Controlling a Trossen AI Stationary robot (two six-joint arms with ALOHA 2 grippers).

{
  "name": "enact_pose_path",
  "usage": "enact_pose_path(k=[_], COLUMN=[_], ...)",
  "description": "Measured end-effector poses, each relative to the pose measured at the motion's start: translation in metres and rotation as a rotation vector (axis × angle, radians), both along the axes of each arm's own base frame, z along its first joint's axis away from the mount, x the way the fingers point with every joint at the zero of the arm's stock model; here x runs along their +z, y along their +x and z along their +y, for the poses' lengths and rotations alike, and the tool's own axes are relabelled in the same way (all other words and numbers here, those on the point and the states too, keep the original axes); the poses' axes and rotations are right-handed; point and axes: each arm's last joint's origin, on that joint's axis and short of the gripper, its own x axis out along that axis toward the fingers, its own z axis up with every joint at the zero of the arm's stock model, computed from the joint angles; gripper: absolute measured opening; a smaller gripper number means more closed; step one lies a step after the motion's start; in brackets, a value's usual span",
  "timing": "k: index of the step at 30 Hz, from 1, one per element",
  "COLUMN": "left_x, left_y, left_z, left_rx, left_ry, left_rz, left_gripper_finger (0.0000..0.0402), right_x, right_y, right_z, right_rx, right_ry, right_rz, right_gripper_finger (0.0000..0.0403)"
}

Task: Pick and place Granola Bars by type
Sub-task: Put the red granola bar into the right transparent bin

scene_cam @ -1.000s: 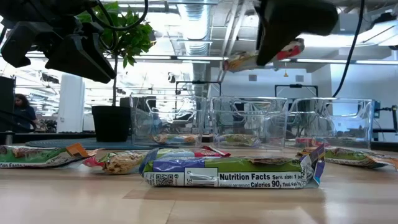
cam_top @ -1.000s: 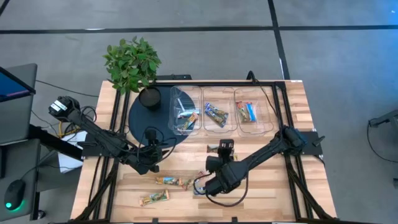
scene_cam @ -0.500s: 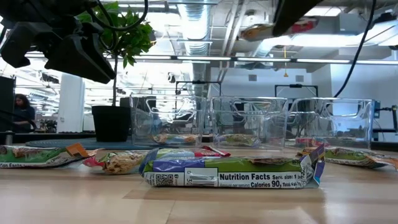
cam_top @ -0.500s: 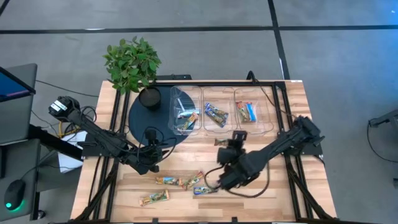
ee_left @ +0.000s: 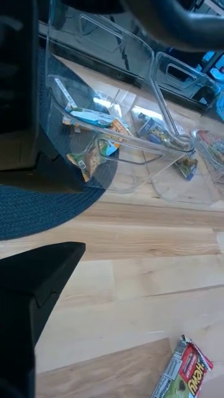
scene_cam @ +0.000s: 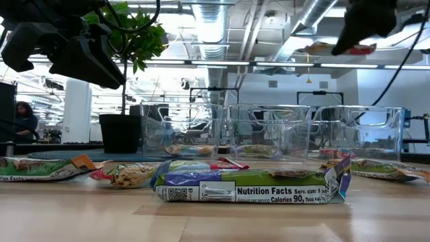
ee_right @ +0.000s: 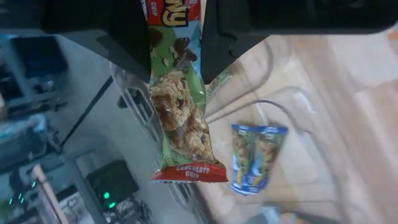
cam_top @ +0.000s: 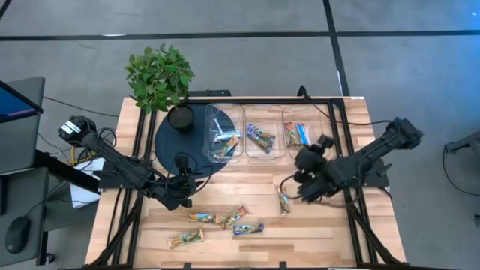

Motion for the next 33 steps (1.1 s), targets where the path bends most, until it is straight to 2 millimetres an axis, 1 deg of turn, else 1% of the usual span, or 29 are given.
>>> enact_pose_path(k=[5,9,16,18,23,26,33], left_x=[0.001,0.002,0.002,0.002,0.002,0.002,0.001], left_y=[0.001,0.002,0.002,0.002,0.002,0.002,0.002], left_z=[0.0,-0.001,-0.001,-0.001,-0.001,-0.001,-0.001], left_rx=[-0.006,-0.017,-0.018,-0.021,-0.022,-0.025,-0.02], left_ry=[0.005,0.012,0.018,0.023,0.022,0.019,0.012], left_rz=[-0.005,-0.013,-0.014,-0.012,-0.011,-0.007,-0.009], left_gripper_finger=[0.0135,0.0135,0.0135,0.0135,0.0135,0.0135,0.0135], right_x=[-0.013,-0.024,-0.034,-0.036,-0.043,-0.049,-0.07], right_y=[-0.02,-0.025,-0.013,-0.01,-0.012,-0.007,0.009], right_z=[-0.027,-0.048,-0.089,-0.103,-0.136,-0.148,-0.169], right_rx=[-0.069,-0.14,-0.262,-0.328,-0.546,-0.593,-0.62], right_ry=[0.054,0.09,0.2,0.249,0.336,0.369,0.398], right_rz=[-0.098,-0.155,-0.219,-0.25,-0.295,-0.296,-0.243], right_gripper_finger=[0.0108,0.0108,0.0108,0.0108,0.0108,0.0108,0.0108])
